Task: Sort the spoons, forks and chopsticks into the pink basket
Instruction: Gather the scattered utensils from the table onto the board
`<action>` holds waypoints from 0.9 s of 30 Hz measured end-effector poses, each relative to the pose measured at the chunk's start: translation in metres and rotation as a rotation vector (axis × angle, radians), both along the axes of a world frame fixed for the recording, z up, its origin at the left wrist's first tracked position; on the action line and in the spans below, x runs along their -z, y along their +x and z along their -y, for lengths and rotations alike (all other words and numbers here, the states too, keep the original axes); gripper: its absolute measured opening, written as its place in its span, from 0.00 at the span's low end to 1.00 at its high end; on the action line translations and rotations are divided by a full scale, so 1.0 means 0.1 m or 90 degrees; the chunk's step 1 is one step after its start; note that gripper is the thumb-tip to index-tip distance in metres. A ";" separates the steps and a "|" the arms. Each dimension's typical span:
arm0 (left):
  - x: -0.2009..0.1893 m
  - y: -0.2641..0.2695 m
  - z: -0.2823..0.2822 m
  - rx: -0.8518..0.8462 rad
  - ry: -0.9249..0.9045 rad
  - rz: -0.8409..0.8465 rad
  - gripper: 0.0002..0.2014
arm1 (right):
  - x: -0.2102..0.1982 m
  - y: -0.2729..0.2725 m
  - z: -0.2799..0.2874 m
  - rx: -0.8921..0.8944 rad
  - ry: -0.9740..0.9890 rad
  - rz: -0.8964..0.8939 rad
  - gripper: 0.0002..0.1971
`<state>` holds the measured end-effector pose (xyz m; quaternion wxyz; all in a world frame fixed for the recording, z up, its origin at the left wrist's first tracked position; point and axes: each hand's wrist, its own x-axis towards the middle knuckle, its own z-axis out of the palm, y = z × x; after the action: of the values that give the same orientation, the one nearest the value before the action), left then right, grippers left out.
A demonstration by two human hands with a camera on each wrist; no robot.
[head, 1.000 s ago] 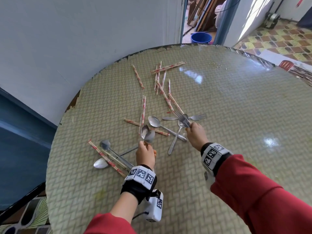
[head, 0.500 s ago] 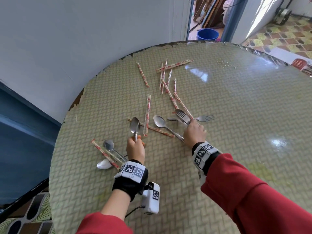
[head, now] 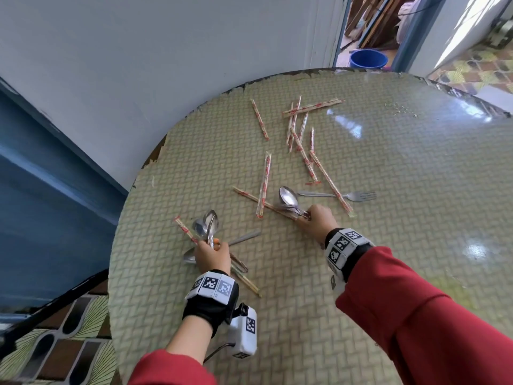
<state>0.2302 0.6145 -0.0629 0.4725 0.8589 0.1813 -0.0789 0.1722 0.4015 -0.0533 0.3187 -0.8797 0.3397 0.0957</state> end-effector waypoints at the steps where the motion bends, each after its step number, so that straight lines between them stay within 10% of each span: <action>1: 0.00 0.00 -0.03 -0.007 -0.001 0.005 0.09 | -0.02 -0.01 -0.02 0.008 0.001 -0.003 0.13; 7: 0.05 0.01 -0.23 -0.067 0.024 0.027 0.09 | -0.13 -0.07 -0.20 0.119 0.194 0.161 0.02; 27: -0.25 -0.07 -0.32 -0.014 -0.053 -0.035 0.16 | -0.18 -0.58 -0.60 0.117 0.345 0.228 0.15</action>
<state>0.2231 0.6465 -0.0382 0.5033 0.8340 0.2003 -0.1049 0.1139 0.4618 -0.0356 0.6027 -0.7318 0.3181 -0.0027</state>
